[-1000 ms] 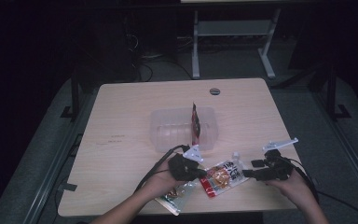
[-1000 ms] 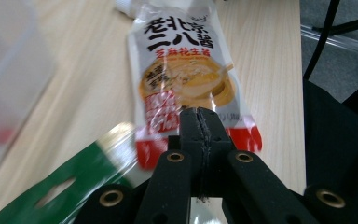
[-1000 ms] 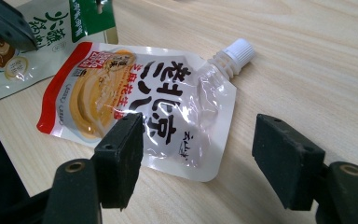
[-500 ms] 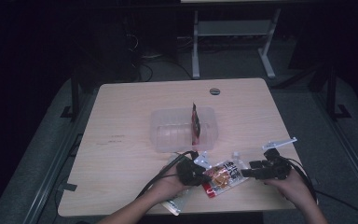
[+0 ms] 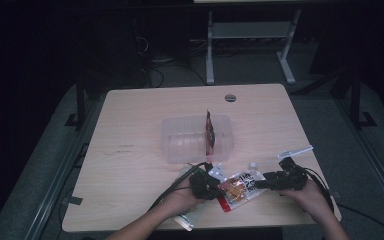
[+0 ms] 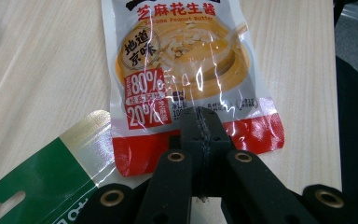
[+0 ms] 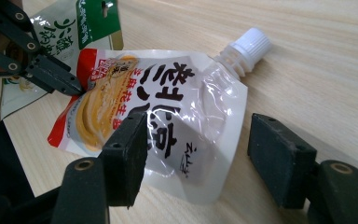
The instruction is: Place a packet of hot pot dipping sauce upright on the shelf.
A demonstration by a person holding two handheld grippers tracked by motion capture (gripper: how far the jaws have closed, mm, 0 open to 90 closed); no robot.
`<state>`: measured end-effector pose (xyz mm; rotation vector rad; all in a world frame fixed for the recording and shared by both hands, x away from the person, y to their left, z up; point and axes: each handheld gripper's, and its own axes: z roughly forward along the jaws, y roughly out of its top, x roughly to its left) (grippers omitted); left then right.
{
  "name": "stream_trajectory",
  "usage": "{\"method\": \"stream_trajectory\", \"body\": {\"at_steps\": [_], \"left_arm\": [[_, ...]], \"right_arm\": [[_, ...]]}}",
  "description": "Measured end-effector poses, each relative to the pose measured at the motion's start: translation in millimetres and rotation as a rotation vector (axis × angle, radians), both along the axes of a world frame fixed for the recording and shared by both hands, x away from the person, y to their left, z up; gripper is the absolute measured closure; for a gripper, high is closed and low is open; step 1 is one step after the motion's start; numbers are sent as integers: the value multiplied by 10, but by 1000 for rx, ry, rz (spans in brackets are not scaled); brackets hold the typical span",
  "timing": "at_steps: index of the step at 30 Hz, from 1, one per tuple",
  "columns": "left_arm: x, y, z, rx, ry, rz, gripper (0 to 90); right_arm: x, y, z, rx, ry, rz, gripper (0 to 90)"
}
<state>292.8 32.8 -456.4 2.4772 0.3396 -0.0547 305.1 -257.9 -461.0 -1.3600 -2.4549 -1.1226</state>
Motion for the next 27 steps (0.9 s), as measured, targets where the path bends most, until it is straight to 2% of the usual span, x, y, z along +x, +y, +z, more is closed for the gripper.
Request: {"method": "stream_trajectory", "body": {"at_steps": [3,8,13,18,22,25,27], "left_arm": [[-2,0,1,1,-1,1,900],[-9,2,-1,0,-5,2,900],[-13,4,-2,0,-11,2,900],[-8,10,-5,-5,-5,5,900],[-7,13,-8,-8,-7,3,900],[-6,14,-8,-9,-7,1,900],[-7,15,-9,-10,-8,1,900]], "right_arm": [[18,44,-18,-8,11,14,383],[14,47,-32,13,17,13,407],[25,4,-56,58,55,11,482],[58,-50,-119,135,108,22,545],[68,-66,-123,137,132,36,574],[51,-67,-121,122,111,50,626],[40,-64,-87,111,84,49,724]]}}
